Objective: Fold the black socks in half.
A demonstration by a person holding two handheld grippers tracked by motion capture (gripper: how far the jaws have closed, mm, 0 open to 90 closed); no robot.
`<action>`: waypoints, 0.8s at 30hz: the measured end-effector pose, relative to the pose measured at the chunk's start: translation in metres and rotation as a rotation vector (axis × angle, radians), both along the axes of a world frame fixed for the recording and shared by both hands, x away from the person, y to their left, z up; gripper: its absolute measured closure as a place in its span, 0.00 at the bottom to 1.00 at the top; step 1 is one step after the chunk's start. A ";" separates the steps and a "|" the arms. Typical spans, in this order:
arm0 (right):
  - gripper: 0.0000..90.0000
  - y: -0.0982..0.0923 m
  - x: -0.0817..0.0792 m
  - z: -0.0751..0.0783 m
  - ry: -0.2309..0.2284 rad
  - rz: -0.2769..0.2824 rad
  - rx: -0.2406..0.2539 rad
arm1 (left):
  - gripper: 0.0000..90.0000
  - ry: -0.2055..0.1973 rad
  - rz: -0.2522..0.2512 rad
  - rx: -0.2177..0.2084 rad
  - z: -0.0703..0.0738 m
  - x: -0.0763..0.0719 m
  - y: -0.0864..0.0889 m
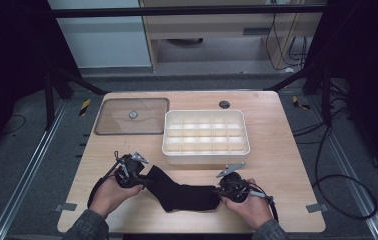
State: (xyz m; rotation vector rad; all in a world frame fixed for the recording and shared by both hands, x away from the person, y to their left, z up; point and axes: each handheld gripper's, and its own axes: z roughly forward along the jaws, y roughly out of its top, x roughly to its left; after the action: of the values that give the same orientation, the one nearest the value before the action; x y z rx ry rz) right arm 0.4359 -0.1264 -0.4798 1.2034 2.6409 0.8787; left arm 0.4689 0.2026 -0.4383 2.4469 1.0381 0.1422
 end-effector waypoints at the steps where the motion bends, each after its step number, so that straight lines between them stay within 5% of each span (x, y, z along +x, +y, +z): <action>1: 0.92 0.000 0.000 0.000 0.000 0.000 0.000 | 0.81 0.000 0.000 0.000 0.000 0.000 0.000; 24: 0.91 0.011 -0.001 -0.001 -0.005 0.009 0.008 | 0.81 -0.017 -0.004 -0.001 0.009 0.004 0.001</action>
State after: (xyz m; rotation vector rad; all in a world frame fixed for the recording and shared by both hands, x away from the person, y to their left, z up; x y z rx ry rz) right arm 0.4345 -0.1157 -0.4806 1.1906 2.6438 0.8941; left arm 0.4725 0.2032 -0.4291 2.4428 1.0251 0.1607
